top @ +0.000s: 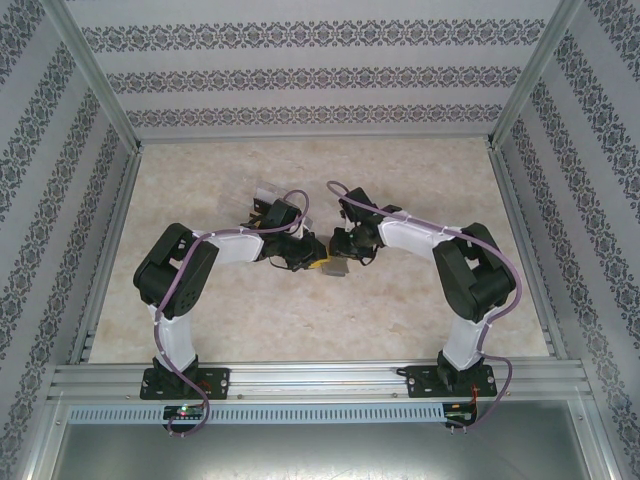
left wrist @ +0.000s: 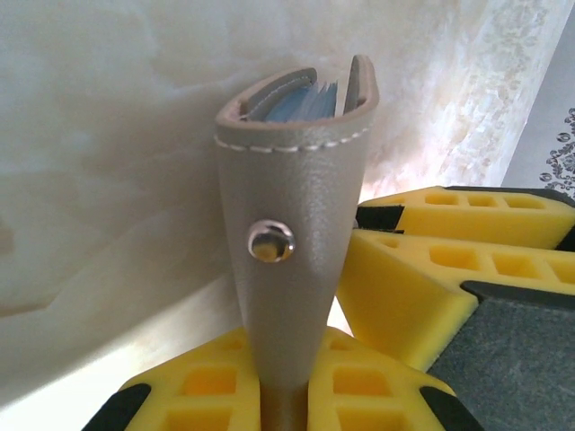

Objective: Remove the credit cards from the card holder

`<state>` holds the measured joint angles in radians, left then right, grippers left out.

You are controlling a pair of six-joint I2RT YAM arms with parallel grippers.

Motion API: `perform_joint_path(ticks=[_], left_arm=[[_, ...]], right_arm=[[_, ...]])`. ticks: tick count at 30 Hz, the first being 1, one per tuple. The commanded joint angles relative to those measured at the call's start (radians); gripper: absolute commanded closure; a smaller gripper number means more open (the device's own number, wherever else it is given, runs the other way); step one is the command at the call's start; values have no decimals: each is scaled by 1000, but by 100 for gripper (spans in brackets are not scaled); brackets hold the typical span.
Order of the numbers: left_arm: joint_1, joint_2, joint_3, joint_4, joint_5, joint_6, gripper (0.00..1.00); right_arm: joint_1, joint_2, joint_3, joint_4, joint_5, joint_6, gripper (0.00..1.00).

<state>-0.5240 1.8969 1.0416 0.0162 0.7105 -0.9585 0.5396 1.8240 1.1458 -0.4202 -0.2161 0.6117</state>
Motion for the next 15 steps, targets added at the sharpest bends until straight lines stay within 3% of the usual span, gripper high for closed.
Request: perform_joint_path(ticks=[1, 8, 13, 14, 15], left_arm=[[1, -36, -14, 0, -57, 14, 100], [0, -41, -24, -16, -92, 12, 100], [0, -34, -22, -7, -90, 7, 100], [1, -33, -21, -15, -93, 10, 99], [1, -34, -16, -33, -99, 20, 88]], right_arm=[[0, -14, -9, -152, 197, 6, 74], [9, -43, -19, -187, 333, 22, 77], [10, -70, -35, -152, 333, 30, 74], [6, -75, -40, -130, 306, 28, 73], [0, -75, -42, -104, 262, 25, 71]])
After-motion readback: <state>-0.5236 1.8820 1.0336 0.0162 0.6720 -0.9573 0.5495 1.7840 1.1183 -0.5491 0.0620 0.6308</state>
